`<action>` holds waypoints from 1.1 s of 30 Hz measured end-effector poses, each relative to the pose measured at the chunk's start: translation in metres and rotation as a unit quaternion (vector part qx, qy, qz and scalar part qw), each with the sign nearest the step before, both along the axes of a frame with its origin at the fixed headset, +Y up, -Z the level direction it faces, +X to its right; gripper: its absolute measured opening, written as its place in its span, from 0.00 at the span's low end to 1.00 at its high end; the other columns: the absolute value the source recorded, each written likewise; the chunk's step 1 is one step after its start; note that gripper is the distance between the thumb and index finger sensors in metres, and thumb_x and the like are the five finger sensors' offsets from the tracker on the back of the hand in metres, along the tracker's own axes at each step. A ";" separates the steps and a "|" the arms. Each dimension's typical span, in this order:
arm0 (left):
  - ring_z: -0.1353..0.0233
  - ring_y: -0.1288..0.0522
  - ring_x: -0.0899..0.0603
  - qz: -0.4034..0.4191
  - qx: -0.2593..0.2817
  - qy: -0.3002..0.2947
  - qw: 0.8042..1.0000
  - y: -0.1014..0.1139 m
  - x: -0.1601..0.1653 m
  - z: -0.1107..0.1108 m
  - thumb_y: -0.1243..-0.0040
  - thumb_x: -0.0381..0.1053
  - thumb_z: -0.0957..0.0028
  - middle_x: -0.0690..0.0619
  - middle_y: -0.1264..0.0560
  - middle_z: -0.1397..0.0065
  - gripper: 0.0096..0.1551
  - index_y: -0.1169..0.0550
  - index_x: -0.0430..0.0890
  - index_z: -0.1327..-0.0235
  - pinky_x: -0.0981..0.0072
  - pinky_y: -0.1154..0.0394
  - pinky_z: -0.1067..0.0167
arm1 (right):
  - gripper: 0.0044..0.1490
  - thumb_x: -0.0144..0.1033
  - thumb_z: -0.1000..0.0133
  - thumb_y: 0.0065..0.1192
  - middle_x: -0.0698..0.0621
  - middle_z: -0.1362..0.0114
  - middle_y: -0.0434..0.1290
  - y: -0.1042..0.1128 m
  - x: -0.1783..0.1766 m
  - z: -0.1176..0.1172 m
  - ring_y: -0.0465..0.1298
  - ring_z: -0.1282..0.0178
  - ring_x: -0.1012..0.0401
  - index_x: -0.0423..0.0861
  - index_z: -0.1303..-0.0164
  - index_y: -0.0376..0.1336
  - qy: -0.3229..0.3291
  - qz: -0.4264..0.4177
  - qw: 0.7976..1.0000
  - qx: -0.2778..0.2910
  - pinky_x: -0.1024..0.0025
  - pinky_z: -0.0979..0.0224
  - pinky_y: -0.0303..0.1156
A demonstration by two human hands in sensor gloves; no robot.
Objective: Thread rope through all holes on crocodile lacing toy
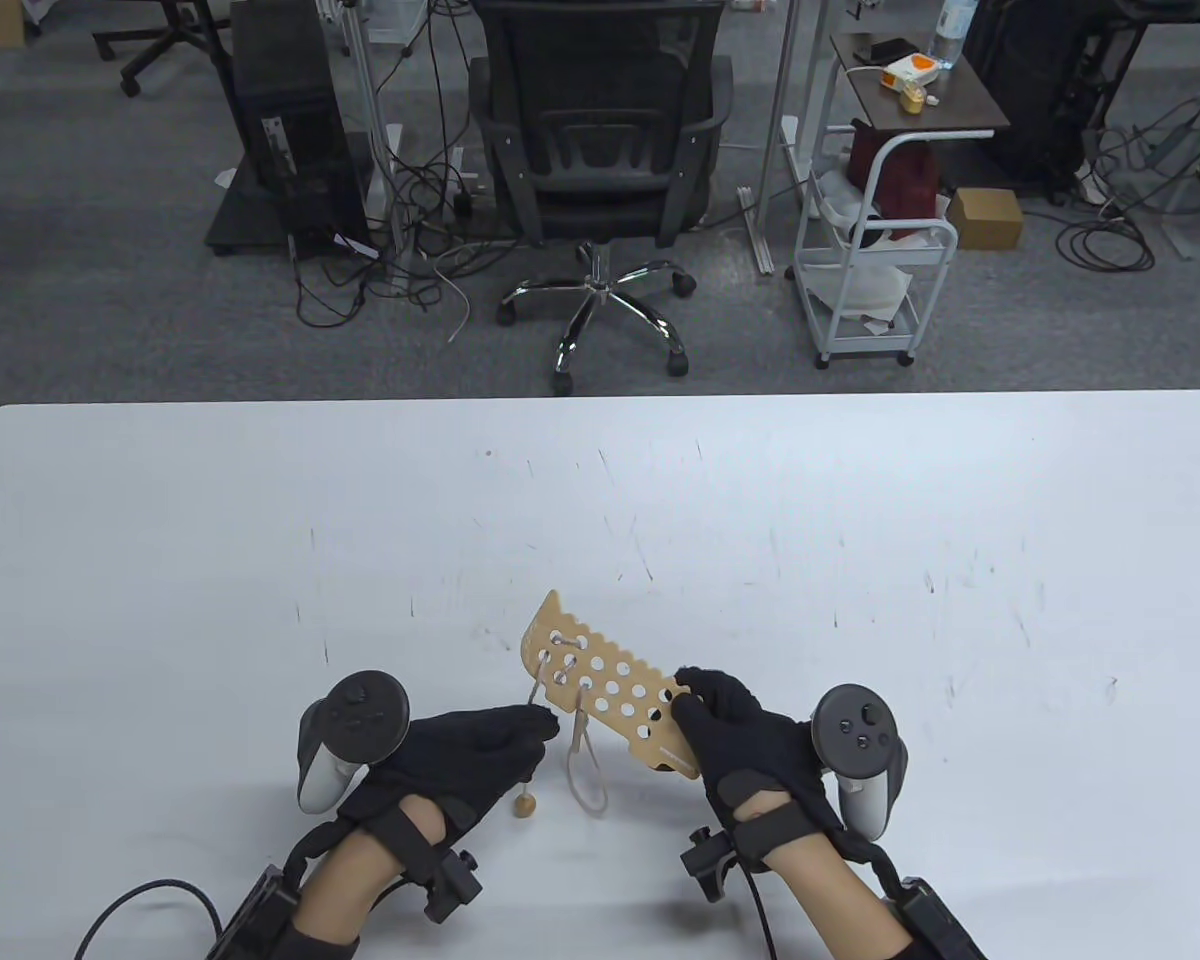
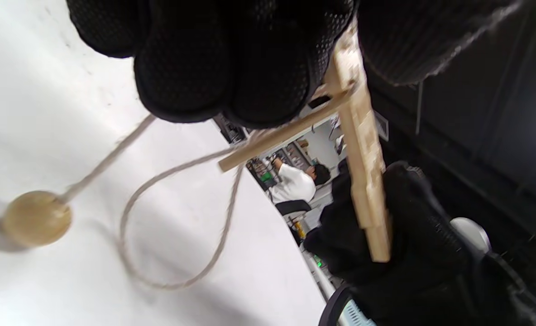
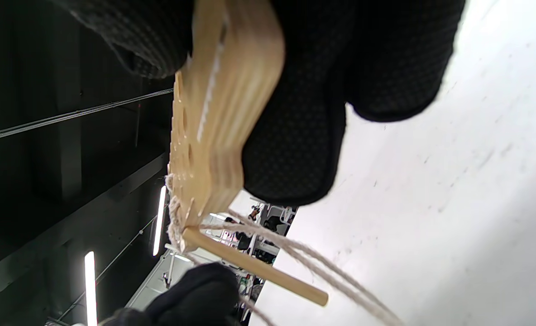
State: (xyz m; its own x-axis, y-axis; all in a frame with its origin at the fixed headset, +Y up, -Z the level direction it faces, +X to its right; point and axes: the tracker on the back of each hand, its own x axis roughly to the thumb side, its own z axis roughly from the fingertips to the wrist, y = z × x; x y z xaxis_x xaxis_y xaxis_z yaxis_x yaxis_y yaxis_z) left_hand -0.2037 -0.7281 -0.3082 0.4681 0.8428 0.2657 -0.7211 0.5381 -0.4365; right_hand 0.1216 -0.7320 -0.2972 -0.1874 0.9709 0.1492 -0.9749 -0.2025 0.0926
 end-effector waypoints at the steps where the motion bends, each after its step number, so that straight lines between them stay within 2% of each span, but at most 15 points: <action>1: 0.47 0.18 0.42 -0.008 0.000 -0.003 1.000 -0.001 0.002 0.000 0.35 0.67 0.54 0.52 0.15 0.49 0.37 0.20 0.48 0.35 0.42 0.31 0.32 | 0.30 0.43 0.47 0.62 0.47 0.49 0.83 0.000 -0.002 0.000 0.89 0.59 0.55 0.39 0.39 0.64 0.005 -0.004 1.000 0.001 0.55 0.48 0.79; 9: 0.49 0.18 0.43 -0.032 -0.001 -0.012 0.999 -0.007 0.009 0.001 0.31 0.68 0.57 0.54 0.15 0.50 0.39 0.21 0.53 0.34 0.43 0.30 0.33 | 0.30 0.43 0.47 0.62 0.47 0.49 0.83 -0.001 -0.010 0.003 0.90 0.59 0.54 0.39 0.39 0.64 0.030 -0.006 1.000 0.006 0.55 0.49 0.80; 15: 0.49 0.18 0.44 -0.037 -0.005 -0.011 0.999 -0.009 0.011 0.000 0.28 0.67 0.59 0.54 0.15 0.50 0.36 0.20 0.58 0.36 0.43 0.29 0.33 | 0.30 0.43 0.47 0.62 0.47 0.49 0.83 -0.002 -0.014 0.004 0.90 0.59 0.55 0.39 0.40 0.64 0.047 -0.007 0.999 0.007 0.56 0.49 0.80; 20: 0.48 0.18 0.44 -0.041 -0.014 -0.016 0.999 -0.009 0.011 0.000 0.25 0.64 0.60 0.55 0.16 0.49 0.26 0.14 0.63 0.46 0.43 0.30 0.32 | 0.30 0.43 0.47 0.62 0.47 0.49 0.83 -0.002 -0.016 0.004 0.90 0.60 0.55 0.38 0.40 0.64 0.056 -0.011 0.998 0.005 0.56 0.49 0.80; 33: 0.41 0.20 0.42 -0.022 0.013 0.006 1.000 -0.001 0.004 0.001 0.29 0.61 0.57 0.52 0.18 0.39 0.25 0.15 0.62 0.44 0.42 0.31 0.31 | 0.30 0.43 0.47 0.62 0.48 0.49 0.83 -0.002 -0.003 -0.001 0.90 0.60 0.56 0.39 0.40 0.64 0.013 0.021 1.000 -0.002 0.58 0.51 0.81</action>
State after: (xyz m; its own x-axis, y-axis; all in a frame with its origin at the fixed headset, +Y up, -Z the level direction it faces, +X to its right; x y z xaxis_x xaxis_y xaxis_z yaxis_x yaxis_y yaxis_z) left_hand -0.1999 -0.7289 -0.3075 0.5071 0.8144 0.2820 -0.7017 0.5801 -0.4137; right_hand 0.1189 -0.7343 -0.2986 -0.2239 0.9629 0.1508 -0.9629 -0.2424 0.1183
